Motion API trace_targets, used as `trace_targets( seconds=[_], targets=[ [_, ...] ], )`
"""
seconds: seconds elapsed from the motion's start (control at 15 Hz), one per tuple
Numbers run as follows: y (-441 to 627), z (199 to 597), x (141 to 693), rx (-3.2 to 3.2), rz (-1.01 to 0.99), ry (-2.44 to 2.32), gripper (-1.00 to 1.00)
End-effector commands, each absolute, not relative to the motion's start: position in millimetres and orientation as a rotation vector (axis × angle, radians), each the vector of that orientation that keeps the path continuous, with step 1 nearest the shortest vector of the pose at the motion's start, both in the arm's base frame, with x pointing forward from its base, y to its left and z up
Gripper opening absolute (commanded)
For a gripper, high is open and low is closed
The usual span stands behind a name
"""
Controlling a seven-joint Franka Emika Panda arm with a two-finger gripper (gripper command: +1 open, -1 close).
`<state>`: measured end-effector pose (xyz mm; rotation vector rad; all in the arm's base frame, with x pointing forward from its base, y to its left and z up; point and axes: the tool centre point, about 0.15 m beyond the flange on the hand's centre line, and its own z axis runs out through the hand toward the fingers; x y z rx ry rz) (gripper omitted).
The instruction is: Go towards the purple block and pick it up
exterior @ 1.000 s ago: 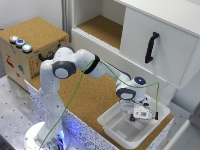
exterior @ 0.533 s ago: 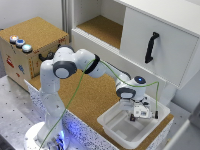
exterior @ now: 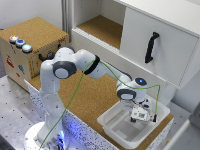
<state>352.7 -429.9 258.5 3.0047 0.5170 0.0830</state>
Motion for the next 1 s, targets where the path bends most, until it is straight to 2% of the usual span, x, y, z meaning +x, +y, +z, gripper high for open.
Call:
trace_targets(
  seconds=[0.0, 0.27, 0.33, 0.47, 0.73, 0.93],
  targets=[
    [-408.8, 341.7, 343.1, 3.100, 0.266, 0.365, -1.00],
    [-373.8, 369.5, 337.5, 3.160, 0.299, 0.268, -1.00],
    [-360.5, 370.2, 333.9, 3.094, 0.335, 0.255, -1.00],
    [-334.0, 362.7, 328.4, 3.074, 0.279, 0.291, -1.00],
    [-268.6, 384.8, 308.5, 3.044, 0.348, 0.295, -1.00],
    [-218.5, 382.1, 310.5, 3.078, 0.338, 0.258, -1.00]
  ],
)
